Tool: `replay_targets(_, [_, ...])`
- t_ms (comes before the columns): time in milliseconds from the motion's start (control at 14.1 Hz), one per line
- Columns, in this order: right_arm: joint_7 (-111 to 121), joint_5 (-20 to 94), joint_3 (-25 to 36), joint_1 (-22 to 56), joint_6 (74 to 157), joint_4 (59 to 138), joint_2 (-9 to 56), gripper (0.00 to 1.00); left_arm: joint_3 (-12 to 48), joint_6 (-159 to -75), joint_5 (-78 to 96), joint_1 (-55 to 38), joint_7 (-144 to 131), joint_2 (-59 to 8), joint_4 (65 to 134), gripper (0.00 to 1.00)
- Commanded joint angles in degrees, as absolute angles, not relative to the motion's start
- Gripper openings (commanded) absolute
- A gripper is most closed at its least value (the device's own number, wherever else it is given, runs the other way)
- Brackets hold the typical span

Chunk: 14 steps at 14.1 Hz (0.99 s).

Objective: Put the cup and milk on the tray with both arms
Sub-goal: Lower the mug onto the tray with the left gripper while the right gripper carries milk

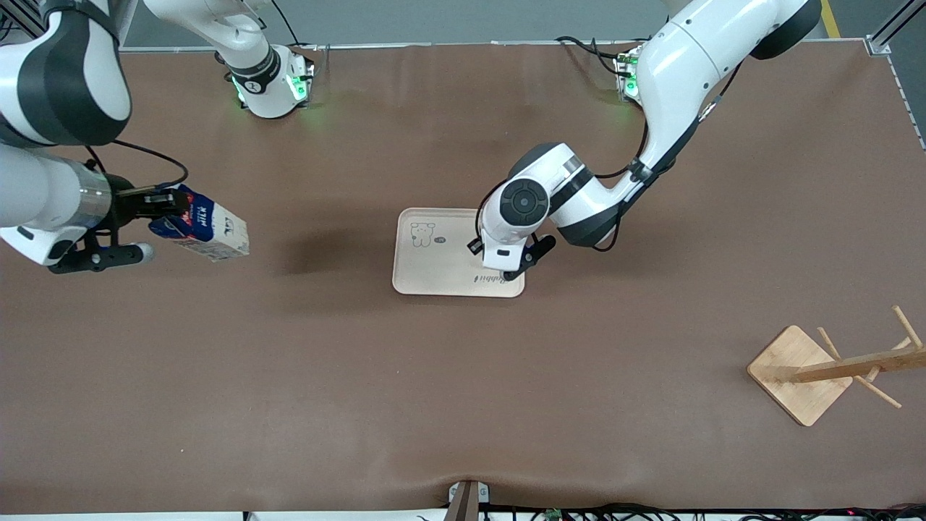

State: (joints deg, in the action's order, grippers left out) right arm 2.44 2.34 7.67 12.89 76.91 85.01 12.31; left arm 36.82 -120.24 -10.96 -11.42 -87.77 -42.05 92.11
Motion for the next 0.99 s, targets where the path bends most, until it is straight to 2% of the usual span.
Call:
replay_targets(0, [0.18,3.60,8.09,15.11,76.46,84.20,12.48,0.00,35.68,-120.15,-12.13,-13.10,-89.38,-43.07,90.62,0.00])
replay_targets(354, [0.18,11.68,8.00,15.73,76.64,84.29,12.66,0.00,35.60,-120.15,-12.04,-13.53,-89.30,-45.44,90.35,0.00])
replay_targets(637, [-3.77,11.07,8.09,18.28,76.90,84.38,12.92,0.00,35.42,-120.59,-11.78,-13.62,-89.30,-45.70,90.26,0.00])
replay_targets(708, [-3.95,11.07,8.09,18.72,78.12,84.64,12.92,0.00,35.42,-120.50,-11.69,-13.28,-89.30,-45.70,90.26,0.26])
replay_targets(779, [-4.30,11.16,8.09,19.24,78.74,84.81,12.92,0.00,35.42,-120.50,-11.60,-13.01,-89.38,-45.53,90.09,0.57])
replay_targets(920, [-5.71,11.16,8.09,21.17,78.93,84.90,13.09,0.00,35.42,-120.24,-11.69,-12.92,-89.30,-45.26,88.17,1.00])
